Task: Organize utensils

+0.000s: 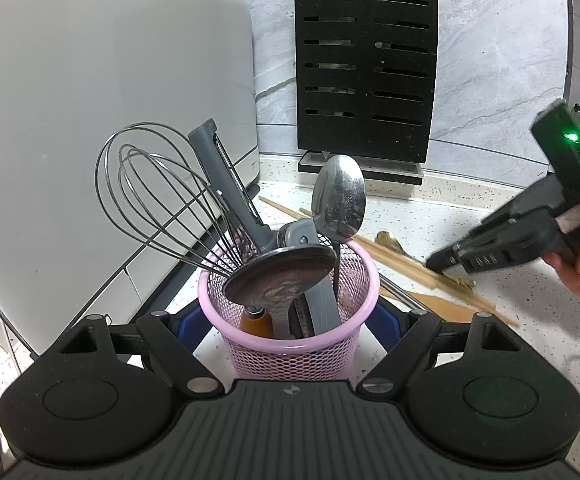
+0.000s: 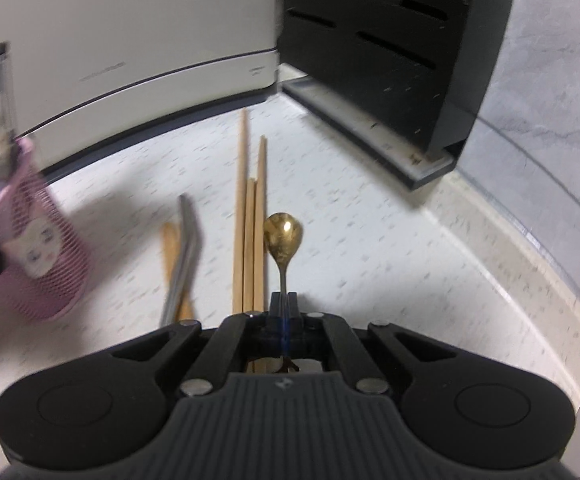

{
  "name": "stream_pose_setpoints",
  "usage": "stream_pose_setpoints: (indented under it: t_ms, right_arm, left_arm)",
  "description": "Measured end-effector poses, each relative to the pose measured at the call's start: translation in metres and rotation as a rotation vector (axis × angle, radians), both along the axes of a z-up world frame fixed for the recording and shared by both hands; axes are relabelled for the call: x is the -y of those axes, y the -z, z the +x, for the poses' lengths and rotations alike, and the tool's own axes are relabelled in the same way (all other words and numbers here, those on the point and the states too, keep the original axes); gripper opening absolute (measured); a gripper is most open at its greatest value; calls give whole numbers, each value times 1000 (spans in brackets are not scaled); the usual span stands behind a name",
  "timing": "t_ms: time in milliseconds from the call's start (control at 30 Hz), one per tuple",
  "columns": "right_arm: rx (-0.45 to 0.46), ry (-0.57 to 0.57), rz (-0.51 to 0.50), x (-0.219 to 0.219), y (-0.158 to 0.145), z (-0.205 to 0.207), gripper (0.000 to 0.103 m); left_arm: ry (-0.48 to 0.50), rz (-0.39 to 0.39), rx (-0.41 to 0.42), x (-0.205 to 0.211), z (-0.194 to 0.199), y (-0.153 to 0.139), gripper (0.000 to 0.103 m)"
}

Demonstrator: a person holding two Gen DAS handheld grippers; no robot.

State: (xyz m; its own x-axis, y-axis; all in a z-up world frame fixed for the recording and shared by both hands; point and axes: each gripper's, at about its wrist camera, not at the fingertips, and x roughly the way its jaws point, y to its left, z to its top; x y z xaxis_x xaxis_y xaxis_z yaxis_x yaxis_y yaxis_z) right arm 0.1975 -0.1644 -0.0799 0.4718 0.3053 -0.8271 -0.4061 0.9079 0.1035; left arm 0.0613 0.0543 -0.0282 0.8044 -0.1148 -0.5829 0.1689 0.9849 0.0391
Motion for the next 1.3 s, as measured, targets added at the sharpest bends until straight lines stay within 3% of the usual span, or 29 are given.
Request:
stream_pose_setpoints:
  t_ms: [233, 433, 600, 1300]
  right_arm:
    - [-48, -18, -26, -10, -13, -36, 0]
    - [-16, -14, -16, -10, -21, -39, 1]
    - [84, 40, 77, -1, -25, -24, 23]
    - [94, 34, 22, -19, 1, -2, 22]
  left_arm:
    - [-2, -1, -1, 0, 0, 0, 95]
    - [0, -1, 0, 0, 1, 0, 95]
    - [0, 0, 0, 0, 1, 0, 95]
    - [5, -2, 0, -2, 0, 1, 95]
